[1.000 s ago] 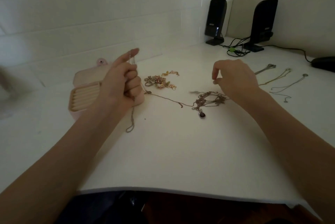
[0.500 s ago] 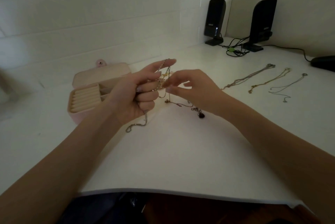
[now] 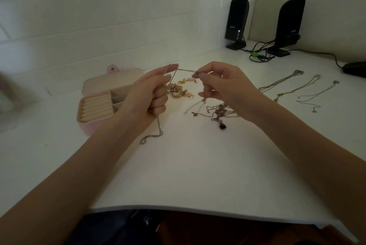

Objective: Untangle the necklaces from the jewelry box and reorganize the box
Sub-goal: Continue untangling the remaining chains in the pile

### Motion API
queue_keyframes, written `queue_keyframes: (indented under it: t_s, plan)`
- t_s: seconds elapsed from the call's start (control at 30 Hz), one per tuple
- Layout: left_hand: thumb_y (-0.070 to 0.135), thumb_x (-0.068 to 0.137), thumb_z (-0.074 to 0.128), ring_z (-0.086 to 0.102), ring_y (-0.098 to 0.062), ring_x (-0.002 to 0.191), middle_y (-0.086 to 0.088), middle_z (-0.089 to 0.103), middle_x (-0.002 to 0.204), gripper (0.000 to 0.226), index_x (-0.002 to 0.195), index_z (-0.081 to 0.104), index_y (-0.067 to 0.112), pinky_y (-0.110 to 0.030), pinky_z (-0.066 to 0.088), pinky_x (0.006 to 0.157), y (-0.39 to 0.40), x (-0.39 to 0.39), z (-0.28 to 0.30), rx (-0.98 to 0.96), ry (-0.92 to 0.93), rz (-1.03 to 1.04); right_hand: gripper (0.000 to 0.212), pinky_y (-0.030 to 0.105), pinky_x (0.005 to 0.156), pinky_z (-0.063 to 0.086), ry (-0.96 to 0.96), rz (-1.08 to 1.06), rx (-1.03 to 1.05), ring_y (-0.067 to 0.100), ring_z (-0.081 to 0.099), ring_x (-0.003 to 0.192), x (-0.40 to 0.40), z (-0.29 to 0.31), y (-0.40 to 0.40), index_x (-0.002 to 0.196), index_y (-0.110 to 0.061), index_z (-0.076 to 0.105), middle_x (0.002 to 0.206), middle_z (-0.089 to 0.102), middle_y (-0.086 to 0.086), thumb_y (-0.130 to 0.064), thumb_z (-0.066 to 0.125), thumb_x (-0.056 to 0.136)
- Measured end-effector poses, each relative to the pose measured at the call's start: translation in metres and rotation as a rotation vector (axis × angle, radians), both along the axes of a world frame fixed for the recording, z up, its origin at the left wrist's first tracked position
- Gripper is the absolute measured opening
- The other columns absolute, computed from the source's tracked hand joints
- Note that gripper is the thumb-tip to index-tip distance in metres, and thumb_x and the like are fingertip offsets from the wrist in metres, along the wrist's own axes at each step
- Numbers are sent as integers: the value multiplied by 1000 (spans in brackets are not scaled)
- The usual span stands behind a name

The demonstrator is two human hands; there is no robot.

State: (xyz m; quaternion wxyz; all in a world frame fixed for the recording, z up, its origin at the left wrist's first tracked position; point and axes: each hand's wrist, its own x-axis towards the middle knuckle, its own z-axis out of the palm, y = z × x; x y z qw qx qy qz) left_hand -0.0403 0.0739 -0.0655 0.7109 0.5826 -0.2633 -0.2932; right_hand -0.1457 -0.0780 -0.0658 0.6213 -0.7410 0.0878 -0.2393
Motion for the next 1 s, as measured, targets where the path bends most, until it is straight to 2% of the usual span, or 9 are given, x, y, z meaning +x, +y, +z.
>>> queue_keyframes:
  t_s: [0.07,0.2,0.27,0.4,0.5,0.73,0.8,0.9,1.0]
  plan:
    - [9,97,41,14,-2,31,11,18,43,28,108,64,22,-11,11,32,0,1,0,-11,8,9,12,23,62,53,18,-18,-20,4,36,45,0,0,-2,91,-12,70,62,38,10,-10,58,93]
    - [12,96,44,13,-4,33,10,19,43,25,100,68,18,-14,8,38,1,3,-2,20,-85,70,16,18,46,37,38,-49,8,6,29,45,-2,2,-3,85,-15,71,59,48,3,-13,58,93]
    - [17,96,50,13,-7,34,8,21,43,23,86,71,16,-17,8,42,1,2,-3,35,-199,119,14,18,47,37,62,-67,-1,6,30,45,-3,3,-5,89,-10,70,49,39,-8,-15,58,93]
    - [26,93,59,20,-12,40,6,27,40,34,60,68,23,-21,23,47,0,2,-6,71,-486,361,14,23,58,39,88,-88,-34,9,38,54,-4,4,-13,79,-13,66,64,49,-1,-18,61,91]
    - [29,93,57,30,-11,44,10,34,38,31,64,62,24,-28,33,57,-1,3,-9,84,-594,478,13,21,54,35,145,-108,-63,8,35,56,-5,3,-16,80,-14,67,64,47,-5,-19,61,90]
    - [28,97,49,25,-7,38,11,32,35,29,69,56,22,-28,25,52,0,8,-12,54,-629,482,17,17,62,30,182,-108,-191,-4,48,63,-10,6,-14,92,-17,73,52,55,-30,-26,58,93]
    - [27,98,49,24,-6,36,11,31,34,28,71,56,20,-27,25,50,-1,6,-12,64,-638,487,16,16,62,30,156,-113,-188,-8,49,56,-10,6,-15,93,-17,73,52,55,-28,-25,59,92]
    - [25,97,50,27,-7,36,11,33,34,24,74,57,17,-28,31,53,-2,5,-11,78,-619,509,15,22,58,25,127,-113,-182,12,32,59,-9,5,-16,92,-19,74,47,50,-21,-25,61,91]
    - [23,96,50,30,-6,35,10,35,34,22,77,57,15,-27,33,52,-2,4,-12,78,-622,526,10,26,57,25,111,-100,-161,15,27,60,-8,4,-16,89,-22,75,55,49,-12,-24,65,87]
